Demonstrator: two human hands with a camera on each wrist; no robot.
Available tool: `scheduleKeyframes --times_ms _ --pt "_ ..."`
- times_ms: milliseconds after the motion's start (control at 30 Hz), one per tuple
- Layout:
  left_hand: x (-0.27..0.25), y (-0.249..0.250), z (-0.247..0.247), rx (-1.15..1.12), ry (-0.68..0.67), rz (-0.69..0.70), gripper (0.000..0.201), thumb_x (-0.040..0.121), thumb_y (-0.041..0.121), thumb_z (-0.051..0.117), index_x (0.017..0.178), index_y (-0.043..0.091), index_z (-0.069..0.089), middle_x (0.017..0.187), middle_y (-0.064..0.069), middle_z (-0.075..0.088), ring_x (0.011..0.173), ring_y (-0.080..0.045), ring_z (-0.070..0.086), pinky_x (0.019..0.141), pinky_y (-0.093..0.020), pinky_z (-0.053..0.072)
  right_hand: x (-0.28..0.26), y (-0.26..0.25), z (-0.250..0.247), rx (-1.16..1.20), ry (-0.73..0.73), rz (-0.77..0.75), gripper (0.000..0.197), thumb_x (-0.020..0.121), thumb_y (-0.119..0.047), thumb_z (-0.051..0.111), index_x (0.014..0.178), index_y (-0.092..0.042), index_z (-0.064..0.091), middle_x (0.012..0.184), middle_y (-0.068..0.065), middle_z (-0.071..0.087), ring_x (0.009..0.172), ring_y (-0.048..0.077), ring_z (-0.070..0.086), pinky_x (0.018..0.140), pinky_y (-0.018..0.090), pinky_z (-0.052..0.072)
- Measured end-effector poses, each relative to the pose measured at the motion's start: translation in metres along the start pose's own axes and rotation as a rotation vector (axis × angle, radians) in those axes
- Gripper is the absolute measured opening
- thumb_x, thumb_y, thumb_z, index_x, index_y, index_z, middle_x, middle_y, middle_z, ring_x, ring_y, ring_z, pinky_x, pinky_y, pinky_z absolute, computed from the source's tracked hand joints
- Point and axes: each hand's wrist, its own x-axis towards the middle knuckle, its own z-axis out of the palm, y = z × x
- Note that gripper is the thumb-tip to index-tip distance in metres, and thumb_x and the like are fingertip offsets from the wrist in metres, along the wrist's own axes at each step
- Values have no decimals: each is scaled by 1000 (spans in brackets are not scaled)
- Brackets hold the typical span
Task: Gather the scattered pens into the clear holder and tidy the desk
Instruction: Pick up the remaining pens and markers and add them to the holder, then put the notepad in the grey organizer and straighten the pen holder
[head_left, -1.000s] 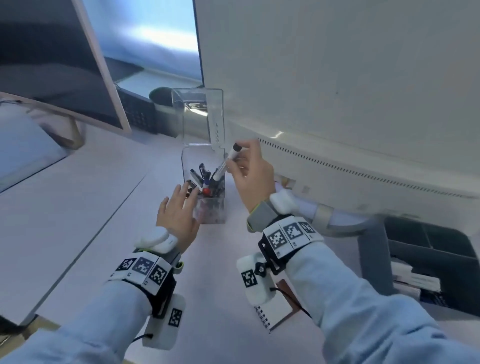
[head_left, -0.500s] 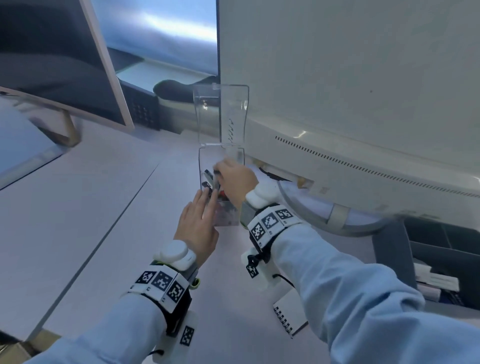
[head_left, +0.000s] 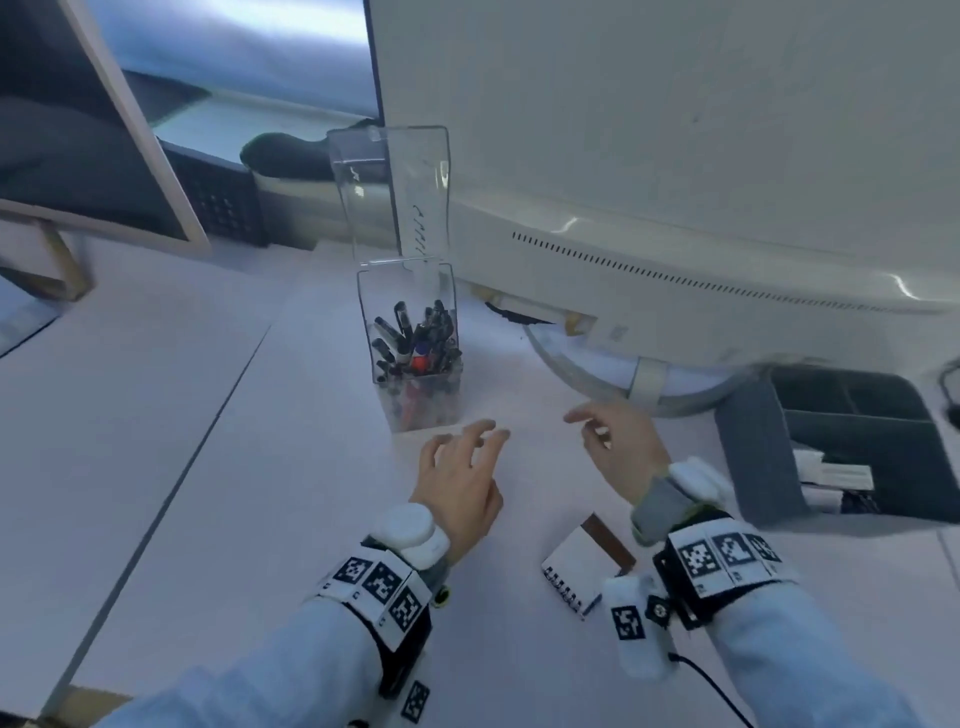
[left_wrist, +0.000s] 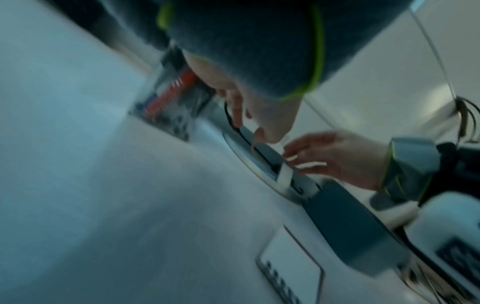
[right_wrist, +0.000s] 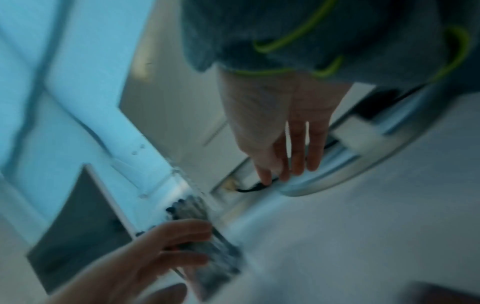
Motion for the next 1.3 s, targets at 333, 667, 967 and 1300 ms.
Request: scheduleKeyframes --times_ms 333,667,967,1300 --pt "-22 -28 22 100 -380 -146 51 85 34 47 131 17 37 143 -3 32 130 -20 32 107 -34 22 -16 -9 69 -431 -560 -220 77 85 5 38 144 -30 3 157 -8 5 140 33 11 112 43 28" --pt "-86 -138 -58 -927 -29 -479 48 91 4 42 129 30 28 113 -11 51 95 -23 57 68 -13 52 3 -145 133 147 -257 -102 32 79 -5 62 111 -1 56 111 18 54 104 31 55 87 31 41" --pt "-94 -227 -188 -473 209 -278 24 86 15 56 110 13 58 86 -2 65 61 -2 58 59 -12 40 12 -298 118 451 -133 -265 46 85 -18 61 128 -10 48 108 2 63 99 18 59 87 28 46" --pt "-56 -266 -244 -374 442 -216 47 80 -6 45 123 12 50 121 -15 57 102 -31 57 89 -39 47 89 -380 121 235 327 -448 42 81 8 50 118 -11 51 106 13 55 79 17 56 76 37 54"
